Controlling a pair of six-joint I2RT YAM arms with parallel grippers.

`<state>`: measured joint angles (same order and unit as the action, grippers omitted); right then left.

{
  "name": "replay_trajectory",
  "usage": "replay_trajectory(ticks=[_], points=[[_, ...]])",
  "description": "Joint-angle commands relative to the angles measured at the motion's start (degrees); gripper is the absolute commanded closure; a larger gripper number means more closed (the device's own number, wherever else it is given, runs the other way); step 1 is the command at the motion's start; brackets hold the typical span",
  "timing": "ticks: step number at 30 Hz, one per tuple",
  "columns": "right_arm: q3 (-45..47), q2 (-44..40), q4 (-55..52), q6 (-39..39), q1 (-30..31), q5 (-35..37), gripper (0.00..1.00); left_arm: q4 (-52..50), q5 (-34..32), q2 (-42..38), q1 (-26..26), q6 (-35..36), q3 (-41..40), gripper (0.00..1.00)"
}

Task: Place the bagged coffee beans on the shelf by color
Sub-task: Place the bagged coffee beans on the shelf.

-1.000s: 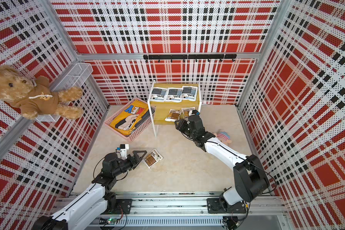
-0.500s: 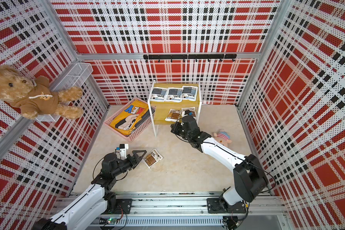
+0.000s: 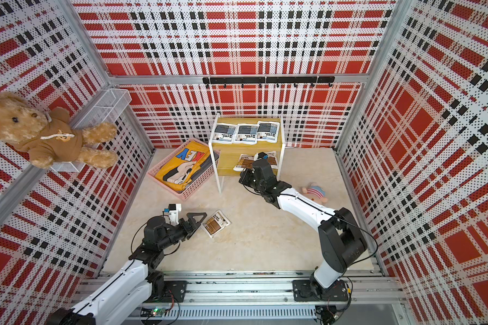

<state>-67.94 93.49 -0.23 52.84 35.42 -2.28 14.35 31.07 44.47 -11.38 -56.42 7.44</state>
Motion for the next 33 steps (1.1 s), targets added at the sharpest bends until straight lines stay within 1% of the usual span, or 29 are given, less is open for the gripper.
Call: replay_trajectory(ticks=[1,7,15,28,33], points=[[-1.3,0.8,-0.4,-1.4,0.3,2.7,1.00,0.0,0.5,0.8,0.7,1.6,1.6,0.01],[-0.9,-0.2,-1.1,-2.1,0.0,6.7,1.00,-0.1,0.6,0.8,0.8,1.7,1.7,0.01],[0.0,-1.5,-2.7,-2.8,-1.3,9.1,0.98,-1.3,0.2,0.1,1.1,1.8,1.8,0.01],[0.6,-0.7,-1.5,-4.2,-2.7,9.2,0.97,-3.3,-0.6,-1.5,1.3,1.7,2.0,0.01],[1.7,-2.6,-0.8,-3.5,-2.0,8.8,0.96,-4.9,-1.8,-2.1,1.4,1.9,2.4,0.01]])
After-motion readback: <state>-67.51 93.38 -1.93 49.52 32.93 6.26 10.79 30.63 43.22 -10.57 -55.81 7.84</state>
